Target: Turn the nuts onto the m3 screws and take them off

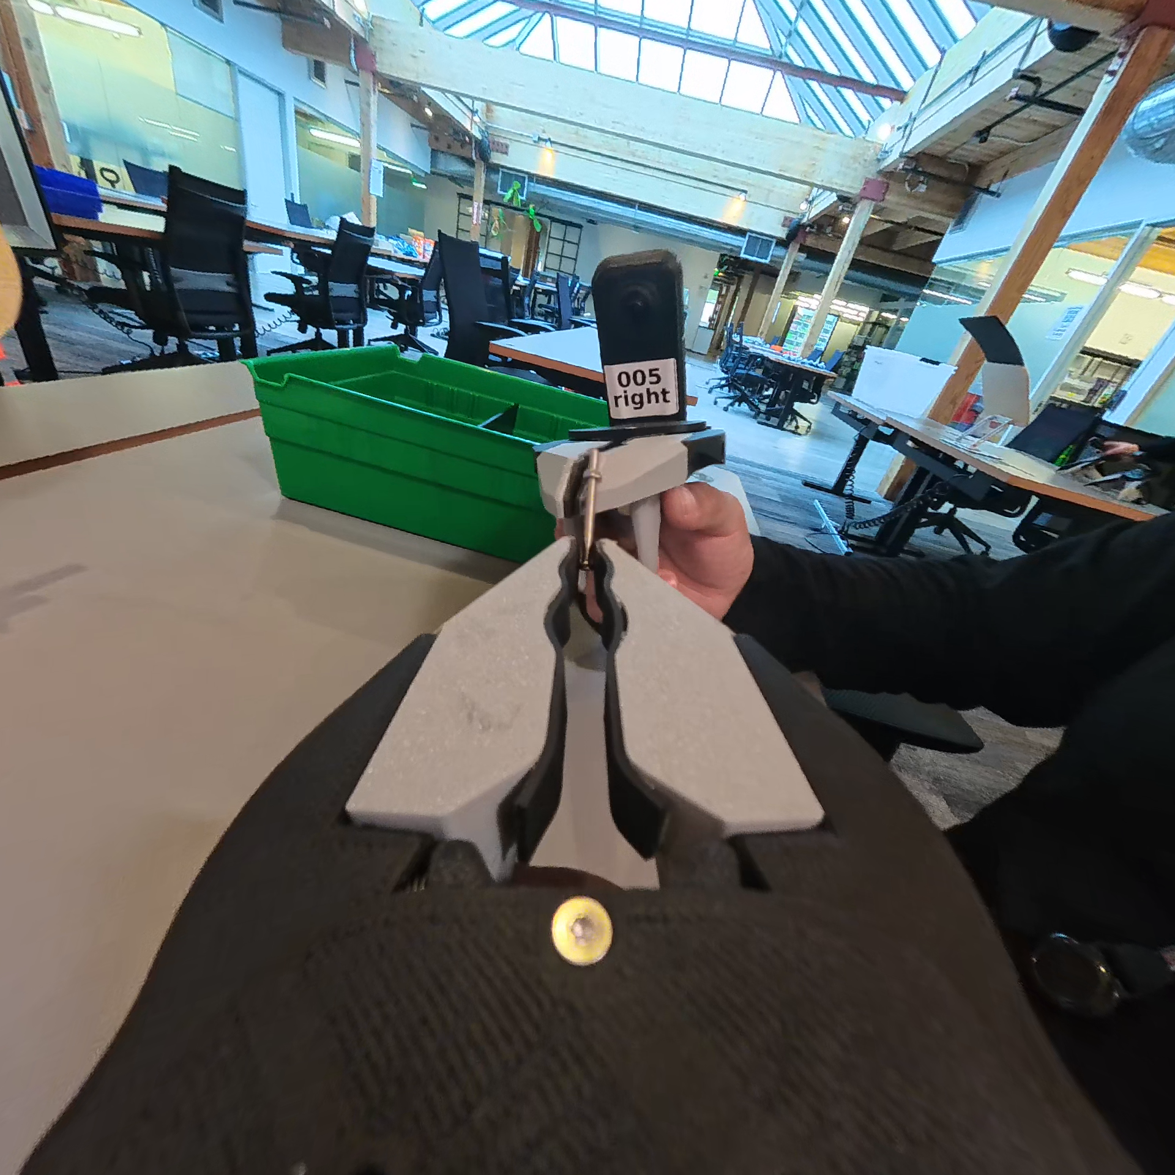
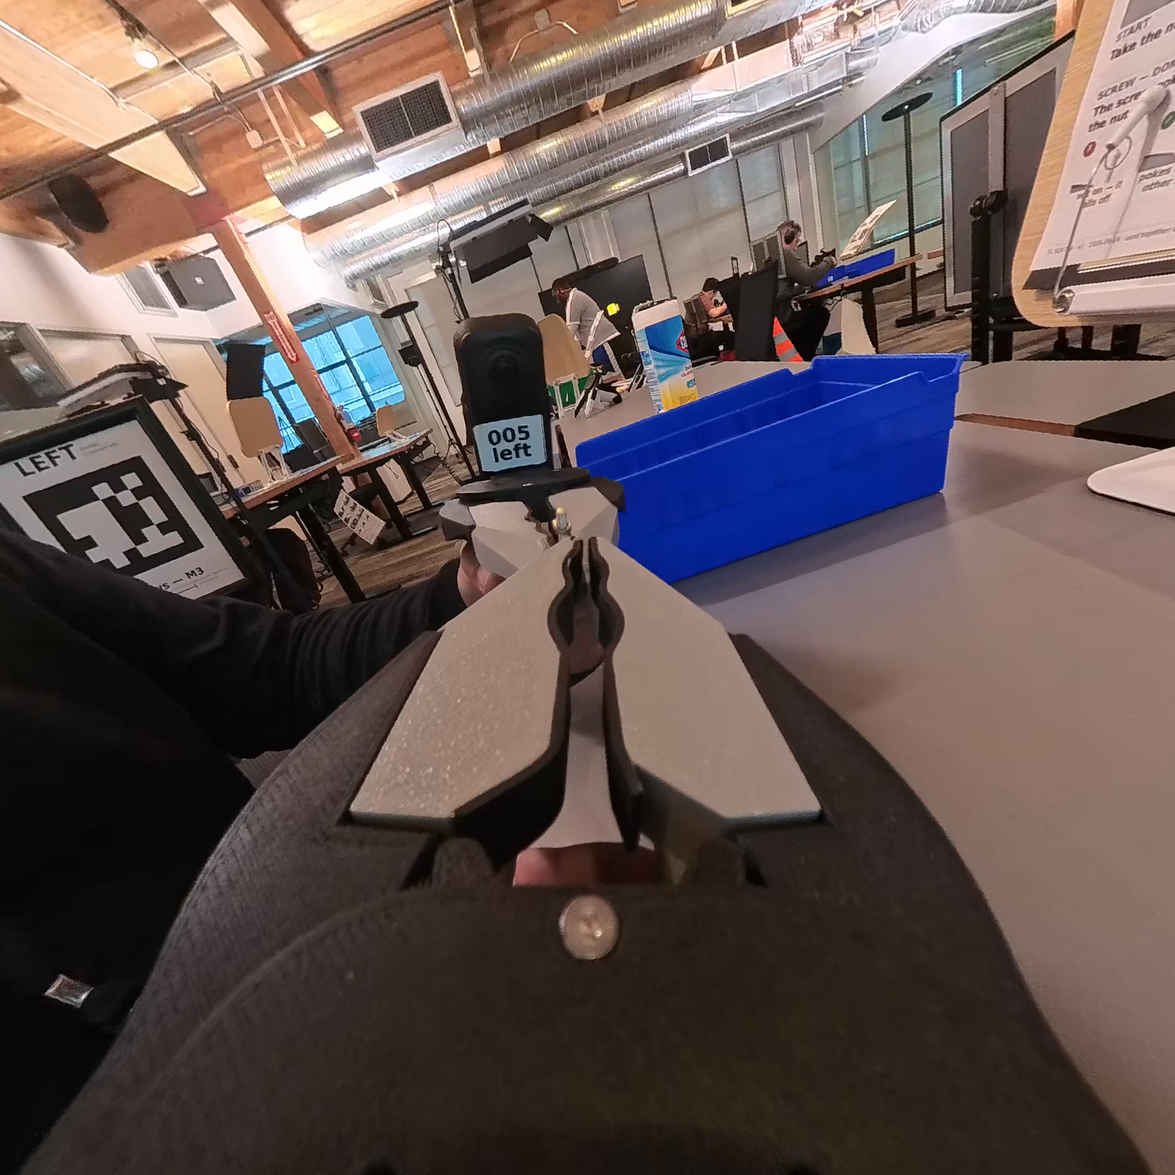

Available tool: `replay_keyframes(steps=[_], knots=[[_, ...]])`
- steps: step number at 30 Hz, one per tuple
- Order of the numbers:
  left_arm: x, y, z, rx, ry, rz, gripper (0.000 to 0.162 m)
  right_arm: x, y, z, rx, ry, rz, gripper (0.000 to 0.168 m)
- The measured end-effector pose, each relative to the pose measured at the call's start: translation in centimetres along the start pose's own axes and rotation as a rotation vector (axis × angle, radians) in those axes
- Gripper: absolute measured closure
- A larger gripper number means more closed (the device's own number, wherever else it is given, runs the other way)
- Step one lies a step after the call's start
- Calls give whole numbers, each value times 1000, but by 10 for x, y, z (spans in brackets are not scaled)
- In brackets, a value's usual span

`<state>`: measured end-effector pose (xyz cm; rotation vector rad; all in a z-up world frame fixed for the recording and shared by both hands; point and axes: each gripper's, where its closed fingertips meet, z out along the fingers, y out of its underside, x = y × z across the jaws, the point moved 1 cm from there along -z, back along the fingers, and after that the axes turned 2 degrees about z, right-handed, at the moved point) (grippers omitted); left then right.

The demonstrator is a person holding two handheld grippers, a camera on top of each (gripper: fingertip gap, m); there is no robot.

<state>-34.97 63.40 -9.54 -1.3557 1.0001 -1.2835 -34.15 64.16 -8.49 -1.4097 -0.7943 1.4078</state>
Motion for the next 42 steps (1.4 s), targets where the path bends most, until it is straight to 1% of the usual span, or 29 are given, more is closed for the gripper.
replay_keyframes(steps=[4,12,16,28,36,40,42], knots=[[-2,-4,-3,28,-3,-5,161,-2,-2,-1,10,-13,2,168],[-4,-3,-2,25,-9,-26,161,-6,-4,-1,16,-23,-15,168],[-2,2,2,0,-4,-22,161,-6,-4,0,20,-26,1,166],[5,18,11,-88,18,3,160,-6,9,9,-45,-24,-2,168],[0,18,9,-90,-12,3,160,-3,7,6,-46,-2,-11,168],[1,19,9,-94,-6,0,161,-5,8,7,-44,-19,6,161],[2,20,10,-99,1,-3,161,-3,10,8,-53,-5,-4,166]])
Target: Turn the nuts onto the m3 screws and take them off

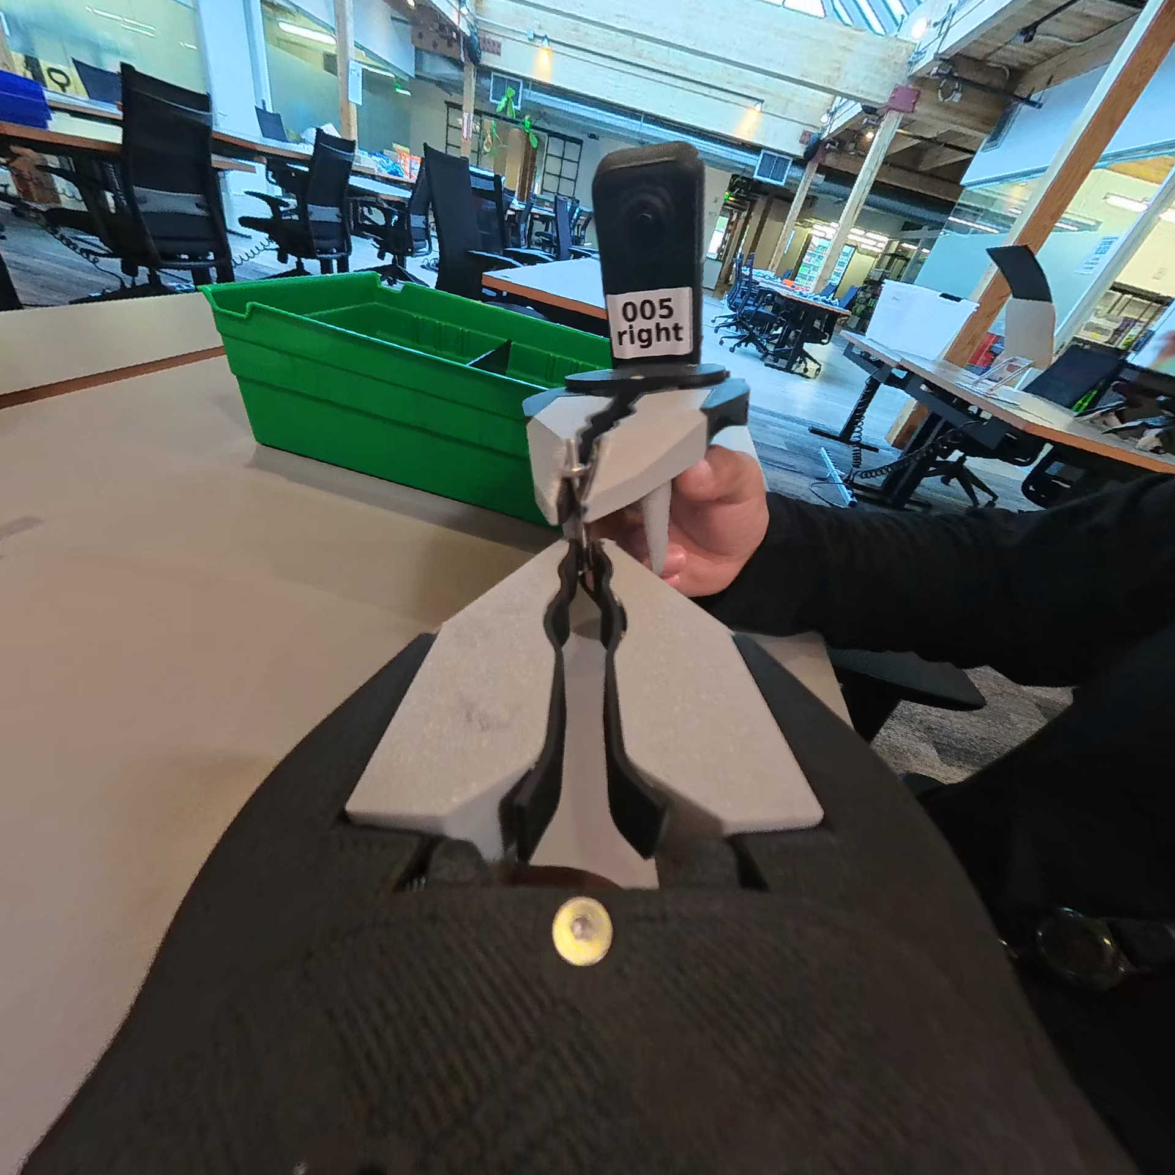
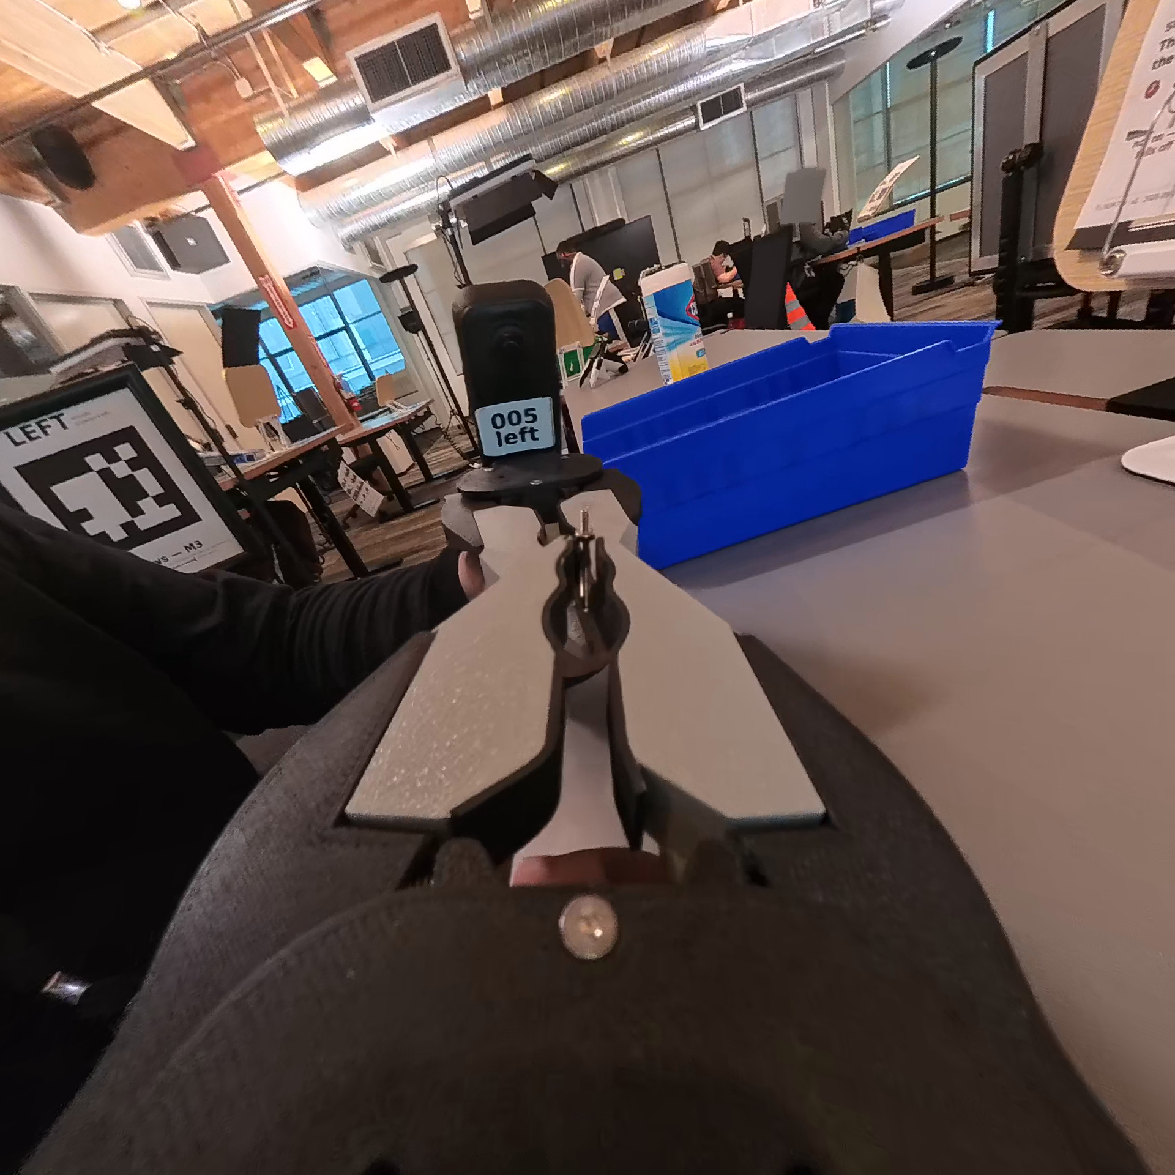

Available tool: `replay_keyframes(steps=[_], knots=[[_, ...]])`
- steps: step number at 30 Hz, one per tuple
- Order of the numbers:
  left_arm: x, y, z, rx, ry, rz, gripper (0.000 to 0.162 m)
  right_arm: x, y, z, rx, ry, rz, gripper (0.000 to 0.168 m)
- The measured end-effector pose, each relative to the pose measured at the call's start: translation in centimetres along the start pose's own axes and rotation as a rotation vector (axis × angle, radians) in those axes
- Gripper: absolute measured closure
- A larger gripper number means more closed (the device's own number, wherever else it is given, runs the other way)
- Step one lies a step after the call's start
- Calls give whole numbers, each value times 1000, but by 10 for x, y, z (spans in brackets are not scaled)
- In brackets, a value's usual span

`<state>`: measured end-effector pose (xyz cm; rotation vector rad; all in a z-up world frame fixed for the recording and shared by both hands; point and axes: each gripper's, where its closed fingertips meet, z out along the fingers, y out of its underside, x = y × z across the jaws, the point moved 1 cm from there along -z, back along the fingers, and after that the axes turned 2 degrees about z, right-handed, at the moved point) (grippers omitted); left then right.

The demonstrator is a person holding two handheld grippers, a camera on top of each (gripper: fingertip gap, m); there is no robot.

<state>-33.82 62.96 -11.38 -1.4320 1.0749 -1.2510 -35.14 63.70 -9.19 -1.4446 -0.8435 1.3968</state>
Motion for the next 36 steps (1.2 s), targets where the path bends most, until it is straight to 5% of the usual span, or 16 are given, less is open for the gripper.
replay_keyframes(steps=[36], knots=[[-10,-4,-8,50,44,-214,162,10,4,2,-17,54,33,168]])
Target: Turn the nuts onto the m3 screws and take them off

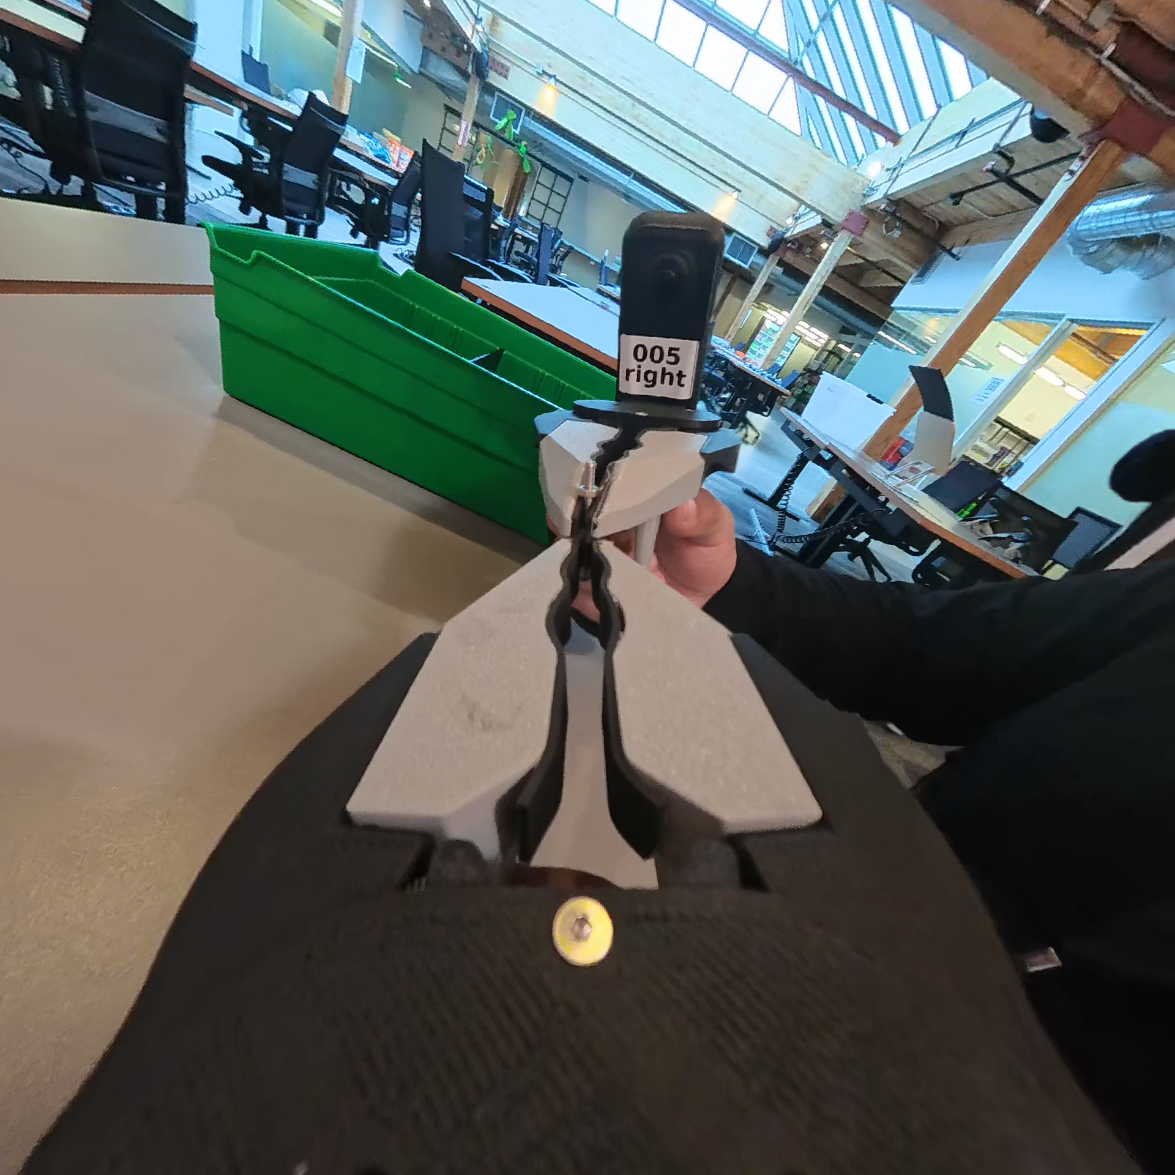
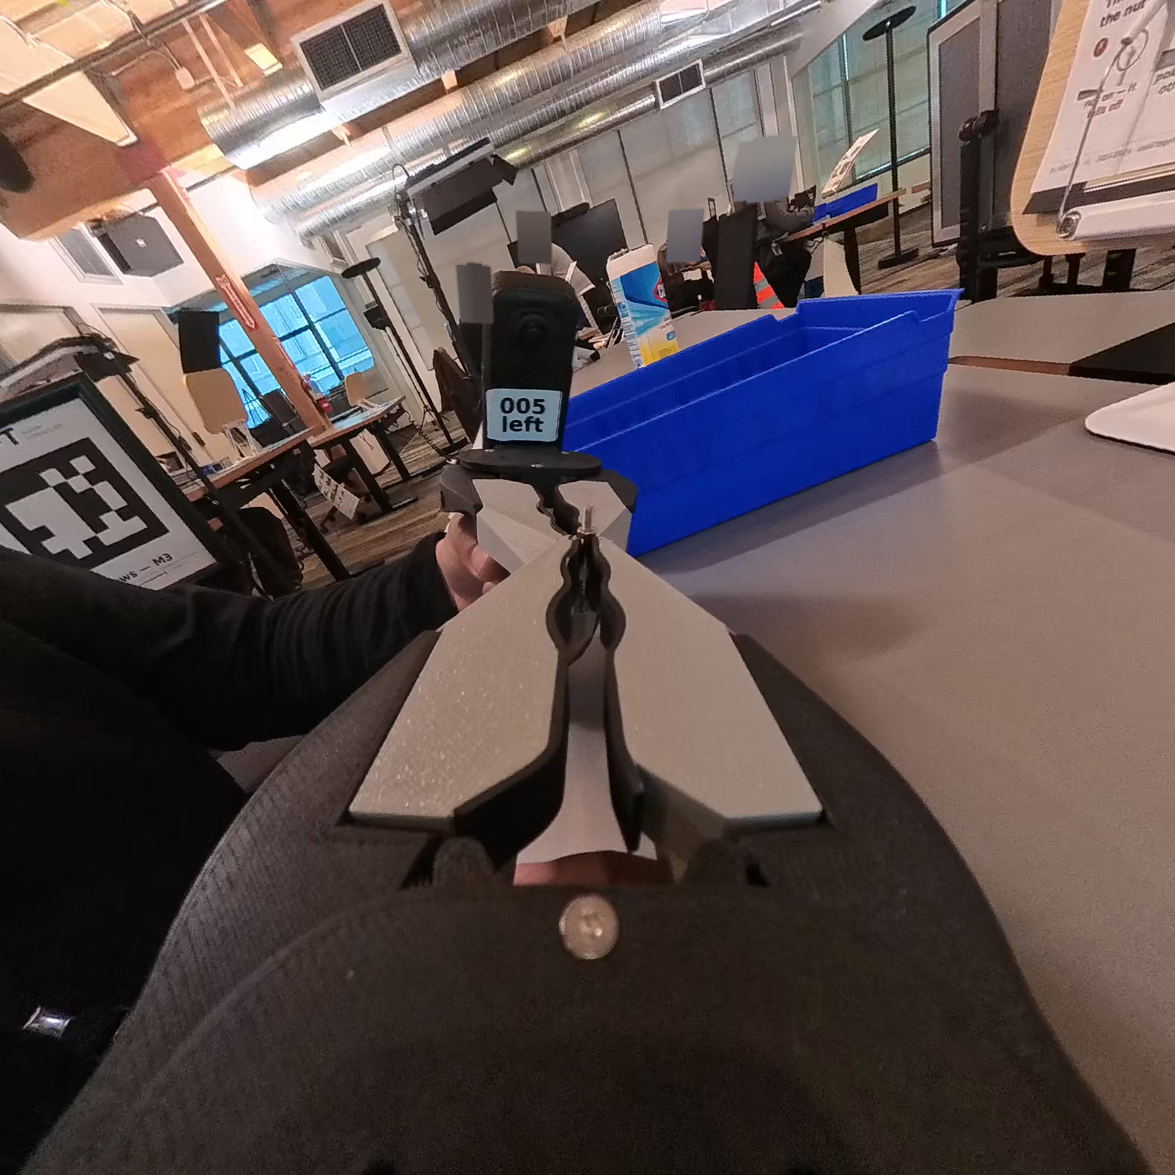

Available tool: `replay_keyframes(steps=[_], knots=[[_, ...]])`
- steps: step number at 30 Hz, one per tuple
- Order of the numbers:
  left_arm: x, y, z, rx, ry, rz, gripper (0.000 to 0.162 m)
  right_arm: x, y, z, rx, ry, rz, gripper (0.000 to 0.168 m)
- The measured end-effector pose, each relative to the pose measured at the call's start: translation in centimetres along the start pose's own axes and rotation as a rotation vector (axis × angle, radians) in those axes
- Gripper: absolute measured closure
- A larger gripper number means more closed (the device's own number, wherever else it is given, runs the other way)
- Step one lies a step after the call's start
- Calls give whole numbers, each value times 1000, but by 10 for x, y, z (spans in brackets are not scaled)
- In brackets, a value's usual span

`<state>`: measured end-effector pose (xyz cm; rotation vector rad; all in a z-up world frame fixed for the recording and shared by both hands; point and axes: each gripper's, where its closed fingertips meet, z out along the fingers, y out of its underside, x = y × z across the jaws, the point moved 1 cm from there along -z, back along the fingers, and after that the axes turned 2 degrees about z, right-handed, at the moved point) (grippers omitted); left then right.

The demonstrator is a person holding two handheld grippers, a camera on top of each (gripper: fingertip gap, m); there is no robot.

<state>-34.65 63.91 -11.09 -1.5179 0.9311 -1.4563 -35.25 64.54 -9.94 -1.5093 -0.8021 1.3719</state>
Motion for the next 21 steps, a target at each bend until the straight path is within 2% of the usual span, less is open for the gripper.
replay_keyframes(steps=[21], knots=[[2,2,1,-24,-25,88,162,-2,-1,-2,6,-19,11,168]])
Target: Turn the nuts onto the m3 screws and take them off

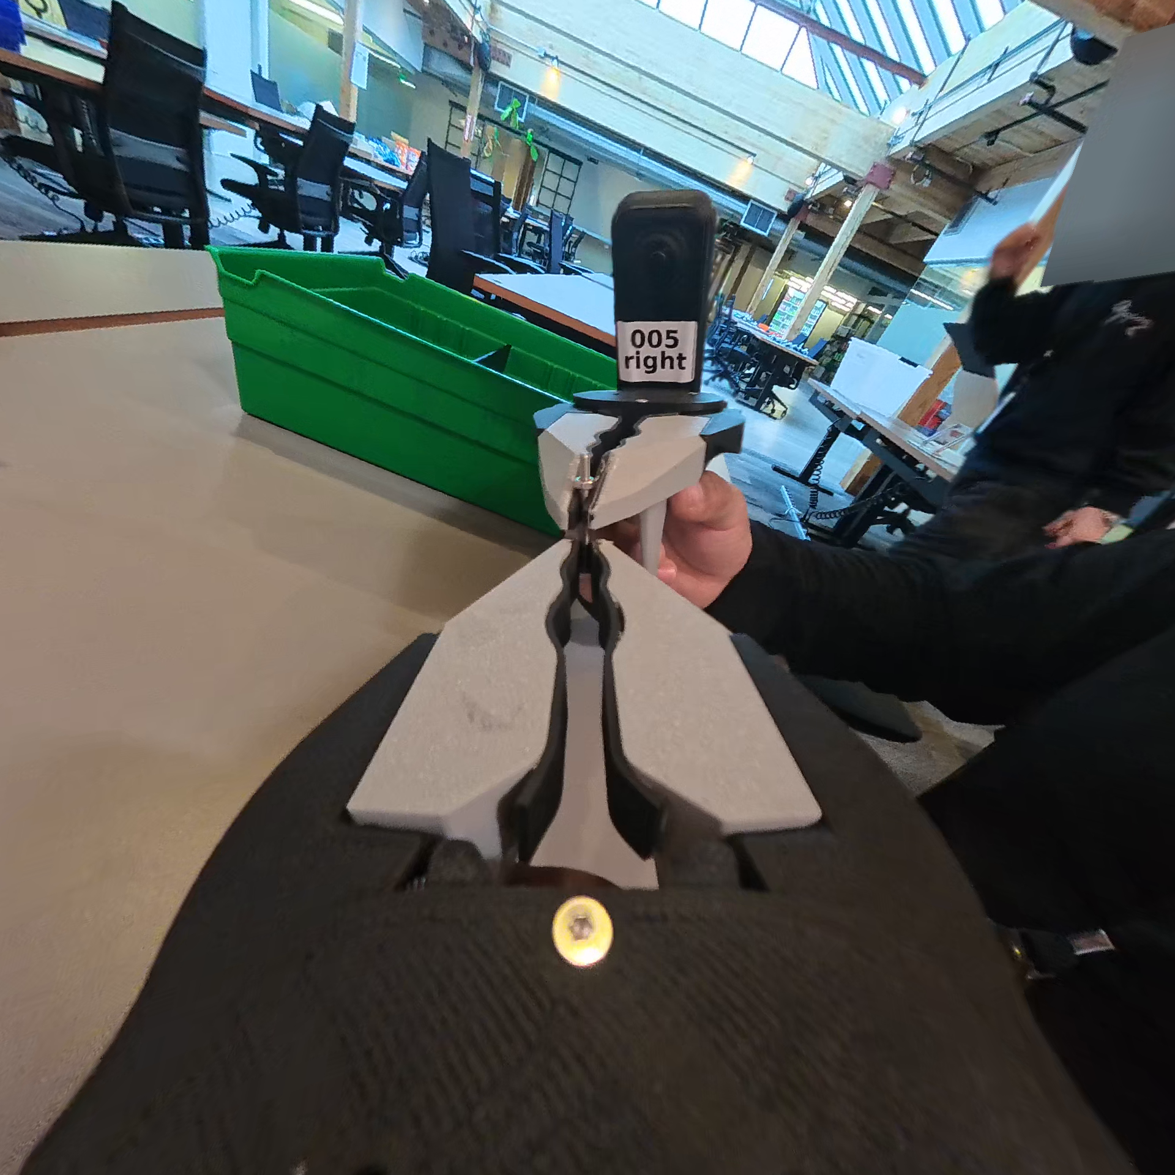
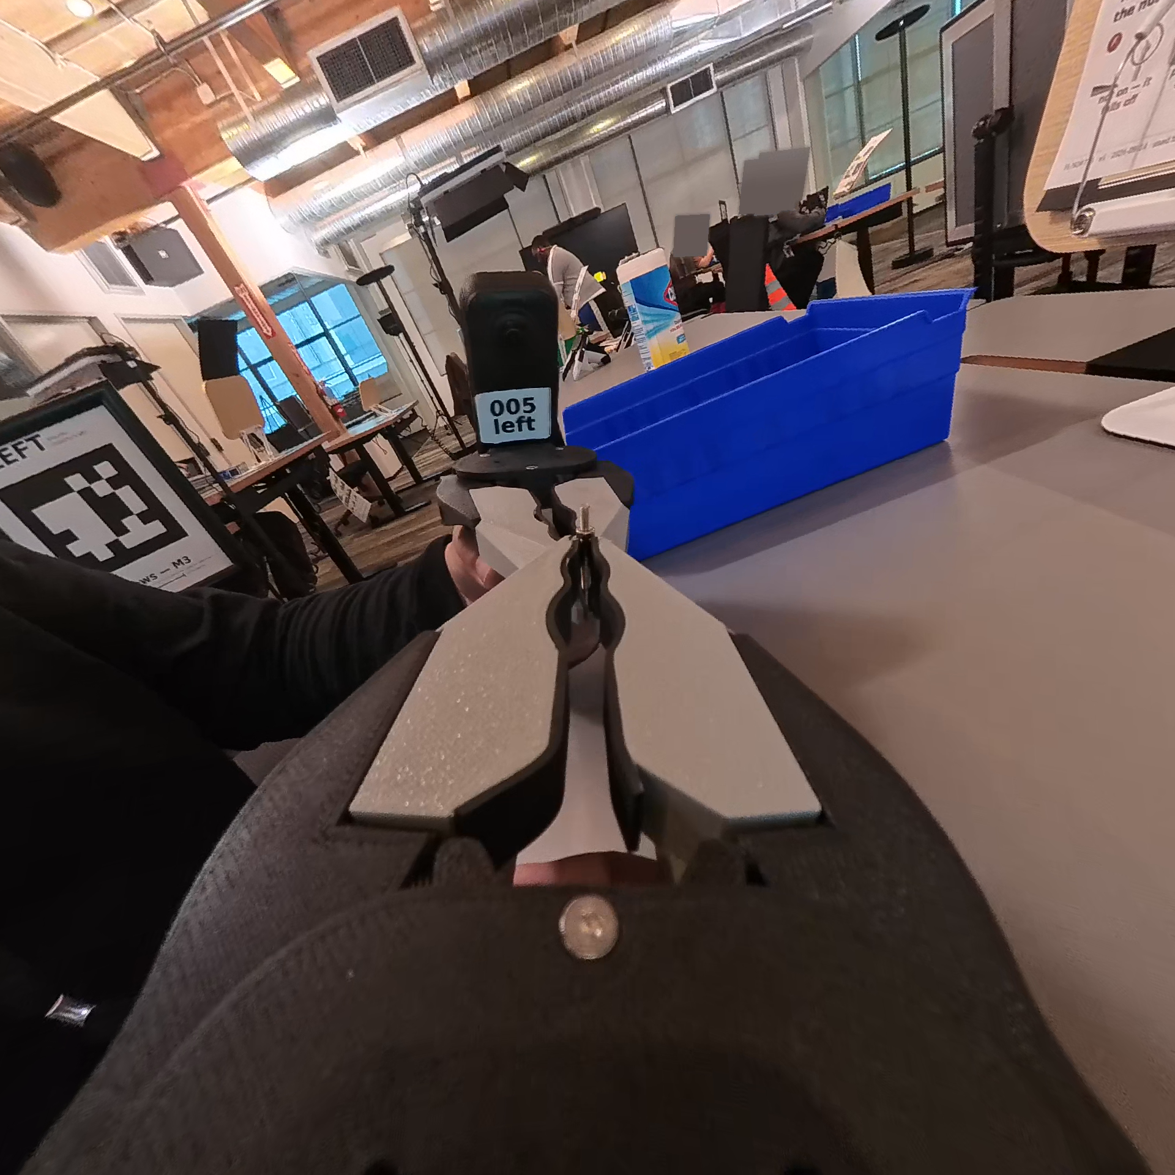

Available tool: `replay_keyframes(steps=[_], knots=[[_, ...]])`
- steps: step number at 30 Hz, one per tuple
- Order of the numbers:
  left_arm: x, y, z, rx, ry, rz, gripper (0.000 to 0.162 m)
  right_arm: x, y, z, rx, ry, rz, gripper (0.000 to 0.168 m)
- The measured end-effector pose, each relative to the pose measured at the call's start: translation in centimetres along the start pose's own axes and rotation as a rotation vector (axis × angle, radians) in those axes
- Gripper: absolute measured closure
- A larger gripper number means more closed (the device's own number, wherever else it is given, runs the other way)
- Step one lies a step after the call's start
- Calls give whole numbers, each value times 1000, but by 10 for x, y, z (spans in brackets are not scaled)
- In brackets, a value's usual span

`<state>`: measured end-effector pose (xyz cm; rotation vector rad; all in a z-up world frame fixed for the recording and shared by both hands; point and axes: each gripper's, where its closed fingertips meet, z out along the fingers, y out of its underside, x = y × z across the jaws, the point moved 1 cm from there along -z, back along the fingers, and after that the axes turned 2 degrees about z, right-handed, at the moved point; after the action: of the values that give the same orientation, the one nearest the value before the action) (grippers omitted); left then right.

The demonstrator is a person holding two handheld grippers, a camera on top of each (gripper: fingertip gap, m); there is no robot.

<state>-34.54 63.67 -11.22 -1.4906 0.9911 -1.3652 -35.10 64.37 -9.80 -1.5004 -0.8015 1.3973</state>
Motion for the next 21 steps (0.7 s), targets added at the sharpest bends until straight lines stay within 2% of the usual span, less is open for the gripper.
replay_keyframes(steps=[15,21], knots=[[-3,-4,-1,16,-46,48,162,2,-1,-1,10,6,9,168],[-12,-10,-6,53,-92,32,162,6,-6,-4,42,25,19,152]])
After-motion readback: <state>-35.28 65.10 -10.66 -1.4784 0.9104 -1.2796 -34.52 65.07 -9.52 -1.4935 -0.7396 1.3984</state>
